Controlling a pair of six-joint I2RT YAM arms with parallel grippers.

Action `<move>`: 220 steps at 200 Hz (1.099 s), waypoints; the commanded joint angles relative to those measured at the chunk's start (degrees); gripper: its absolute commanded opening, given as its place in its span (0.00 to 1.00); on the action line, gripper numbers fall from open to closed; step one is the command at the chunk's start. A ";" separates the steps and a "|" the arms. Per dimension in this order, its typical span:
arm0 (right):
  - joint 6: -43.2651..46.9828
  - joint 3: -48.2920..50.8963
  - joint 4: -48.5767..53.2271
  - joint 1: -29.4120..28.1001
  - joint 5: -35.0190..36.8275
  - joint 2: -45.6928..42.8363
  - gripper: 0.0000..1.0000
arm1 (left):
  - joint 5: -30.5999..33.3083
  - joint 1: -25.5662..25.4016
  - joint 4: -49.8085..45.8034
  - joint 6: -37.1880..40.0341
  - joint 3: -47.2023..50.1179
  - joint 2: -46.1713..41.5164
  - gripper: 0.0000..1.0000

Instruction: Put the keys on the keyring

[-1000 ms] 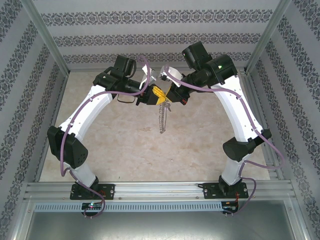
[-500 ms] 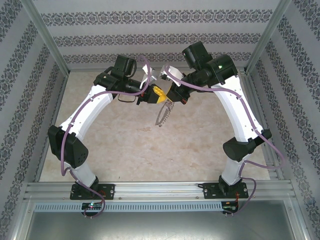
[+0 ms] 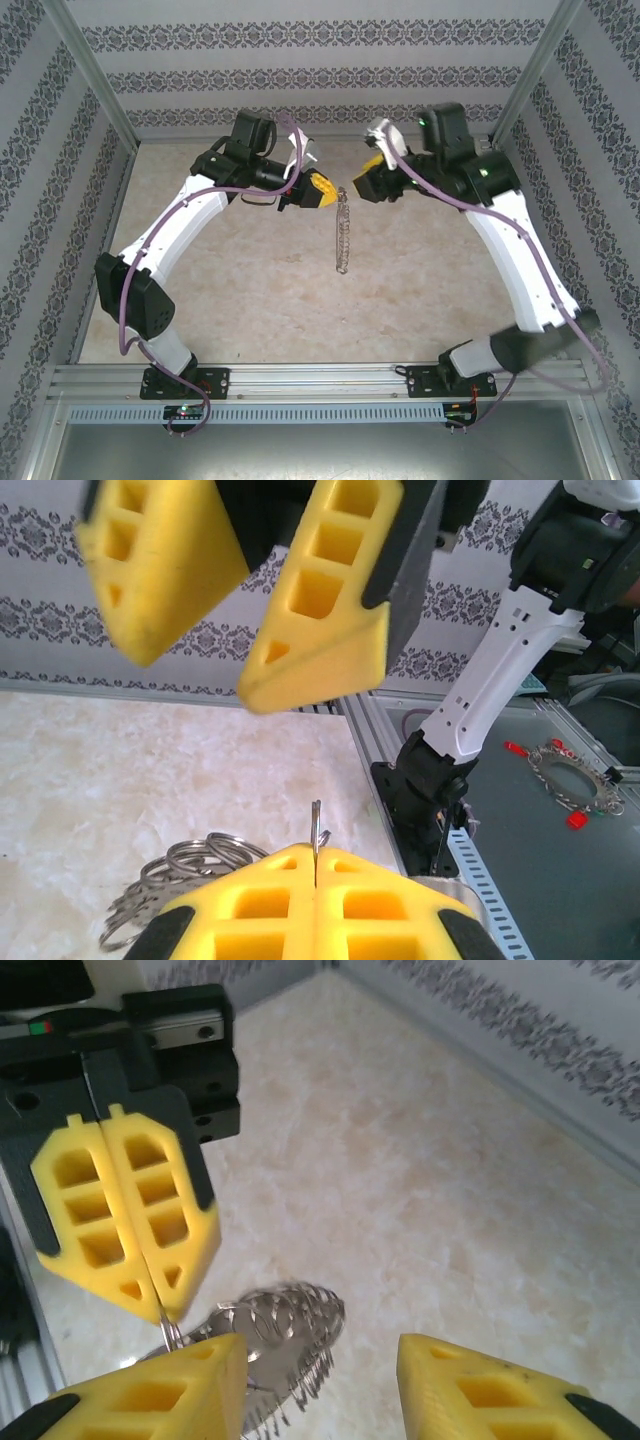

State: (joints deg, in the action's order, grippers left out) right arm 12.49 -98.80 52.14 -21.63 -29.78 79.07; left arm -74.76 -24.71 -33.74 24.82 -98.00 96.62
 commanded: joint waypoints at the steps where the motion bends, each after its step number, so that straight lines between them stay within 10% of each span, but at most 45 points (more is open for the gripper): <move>1: -8.48 12.29 -18.94 1.87 -5.82 -6.73 0.44 | -1.84 -0.35 4.42 -1.67 0.48 -2.53 0.00; 54: -15.73 30.64 -36.63 3.12 -15.00 -14.12 0.39 | -1.23 -0.36 5.50 -2.52 0.26 -2.78 0.00; 220: -16.87 35.14 -40.51 0.01 -20.10 -14.89 0.36 | -0.74 -0.42 6.51 -3.38 0.11 -3.06 0.00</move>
State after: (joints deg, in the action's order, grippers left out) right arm -4.38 -64.20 13.39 -20.56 -47.77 65.32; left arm -74.50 -24.71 -30.30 21.98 -97.93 95.72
